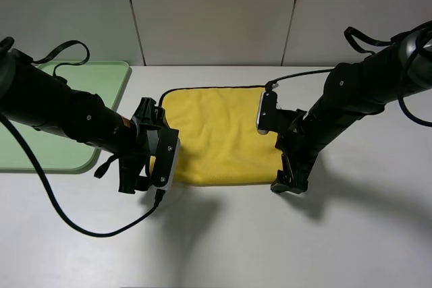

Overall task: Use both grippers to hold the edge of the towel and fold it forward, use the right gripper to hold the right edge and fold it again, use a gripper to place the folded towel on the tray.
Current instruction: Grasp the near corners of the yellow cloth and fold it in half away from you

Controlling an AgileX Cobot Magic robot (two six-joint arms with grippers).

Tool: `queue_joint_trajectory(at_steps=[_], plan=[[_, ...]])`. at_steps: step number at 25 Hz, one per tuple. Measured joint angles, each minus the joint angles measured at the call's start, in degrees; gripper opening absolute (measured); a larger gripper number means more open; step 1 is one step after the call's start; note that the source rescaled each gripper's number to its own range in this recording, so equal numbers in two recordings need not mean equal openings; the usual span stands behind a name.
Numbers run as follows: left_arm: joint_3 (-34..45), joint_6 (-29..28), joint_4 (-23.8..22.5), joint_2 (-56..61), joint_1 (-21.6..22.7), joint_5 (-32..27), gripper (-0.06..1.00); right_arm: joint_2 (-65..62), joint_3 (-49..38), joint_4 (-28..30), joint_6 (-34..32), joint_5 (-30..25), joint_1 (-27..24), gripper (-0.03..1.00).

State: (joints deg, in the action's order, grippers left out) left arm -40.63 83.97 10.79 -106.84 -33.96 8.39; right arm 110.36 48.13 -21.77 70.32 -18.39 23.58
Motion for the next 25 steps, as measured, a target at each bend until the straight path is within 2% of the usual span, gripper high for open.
queue_joint_trajectory(at_steps=[2, 5, 7, 11, 15, 18, 25], plan=[[0.2, 0.0, 0.0, 0.0, 0.0, -0.1, 0.89, 0.0, 0.0, 0.0, -0.5, -0.2, 0.0, 0.97], [0.8, -0.4, 0.1, -0.1, -0.1, -0.1, 0.77, 0.0, -0.2, 0.0, -1.4, -1.3, 0.0, 0.82], [1.4, -0.7, 0.2, -0.1, -0.2, 0.2, 0.68, 0.0, -0.3, 0.0, -1.4, -1.8, 0.0, 0.68], [2.3, -0.8, 0.2, -0.5, -0.4, 0.8, 0.42, 0.0, -0.3, 0.2, -1.4, -2.0, 0.0, 0.43], [2.5, -3.1, 0.2, -0.9, -0.4, 0.7, 0.11, 0.0, -0.3, 0.8, -2.0, -2.1, 0.0, 0.19], [2.5, -6.0, 0.2, -1.1, -0.4, 0.7, 0.02, 0.1, -0.3, 1.2, -4.6, -1.7, 0.0, 0.0], [2.5, -7.4, 0.2, -1.1, -0.4, 0.7, 0.0, -0.2, -0.2, 1.6, -6.0, -2.1, 0.0, 0.0]])
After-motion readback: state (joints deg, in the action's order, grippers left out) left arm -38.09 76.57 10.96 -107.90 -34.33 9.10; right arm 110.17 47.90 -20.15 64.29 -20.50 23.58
